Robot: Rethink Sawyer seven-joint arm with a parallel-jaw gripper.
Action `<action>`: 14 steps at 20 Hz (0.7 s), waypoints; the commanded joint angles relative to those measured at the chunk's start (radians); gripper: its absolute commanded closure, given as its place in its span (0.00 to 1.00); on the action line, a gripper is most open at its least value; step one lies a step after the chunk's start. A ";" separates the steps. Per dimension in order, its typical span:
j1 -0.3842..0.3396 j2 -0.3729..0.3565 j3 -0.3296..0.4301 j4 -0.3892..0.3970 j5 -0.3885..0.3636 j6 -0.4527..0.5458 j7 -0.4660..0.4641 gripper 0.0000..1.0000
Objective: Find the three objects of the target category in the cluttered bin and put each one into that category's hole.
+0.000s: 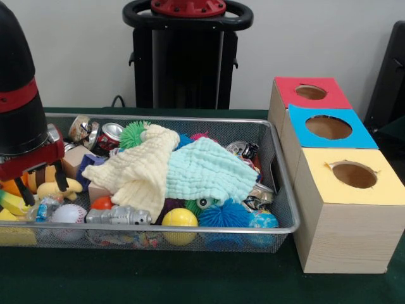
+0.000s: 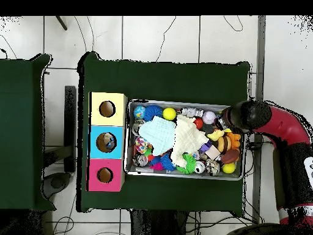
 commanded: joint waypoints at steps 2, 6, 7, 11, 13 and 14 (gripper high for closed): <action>-0.022 0.019 0.086 0.094 0.047 0.020 -0.083 0.00; -0.021 0.025 0.090 0.093 0.061 0.002 -0.062 0.00; -0.021 0.029 0.091 0.090 0.061 -0.003 -0.064 0.00; -0.011 0.033 0.087 0.081 0.055 -0.009 -0.061 0.00; -0.002 0.040 0.081 0.064 0.043 -0.006 -0.066 0.00; 0.003 0.040 0.074 0.058 0.038 -0.002 -0.059 0.00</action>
